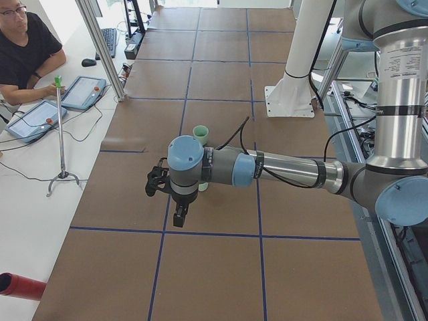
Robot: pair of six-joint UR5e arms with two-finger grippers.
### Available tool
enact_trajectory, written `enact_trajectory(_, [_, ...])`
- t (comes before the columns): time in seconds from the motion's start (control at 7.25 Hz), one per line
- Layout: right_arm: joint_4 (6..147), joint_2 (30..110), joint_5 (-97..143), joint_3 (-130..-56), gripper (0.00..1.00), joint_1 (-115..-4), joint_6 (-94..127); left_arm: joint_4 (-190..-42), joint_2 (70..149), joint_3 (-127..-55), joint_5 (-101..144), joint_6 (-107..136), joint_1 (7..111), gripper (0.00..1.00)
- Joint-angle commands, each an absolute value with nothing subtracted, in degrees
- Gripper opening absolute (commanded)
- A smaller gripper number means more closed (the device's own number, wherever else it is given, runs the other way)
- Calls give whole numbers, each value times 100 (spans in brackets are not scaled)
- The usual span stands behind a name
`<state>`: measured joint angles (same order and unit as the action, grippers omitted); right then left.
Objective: Stack cups
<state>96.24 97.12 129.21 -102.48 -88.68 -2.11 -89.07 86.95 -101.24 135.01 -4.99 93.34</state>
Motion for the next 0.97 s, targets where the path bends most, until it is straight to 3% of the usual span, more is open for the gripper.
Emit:
enact_trajectory(0.0, [9624,9712,12929,-10248,100,-8868,-211,-8894,8658,-10134,13483,-501,9334,100])
enact_trajectory(0.55, [9624,9712,12920,-10248,100,-8868,-211,-8956,8640,-10054,13500,-518,9334,100])
enact_trajectory(0.83, [9615,9712,12929,-10239,100,-8868,-211,-9654,8631,-9793,13535,-388,9020,100])
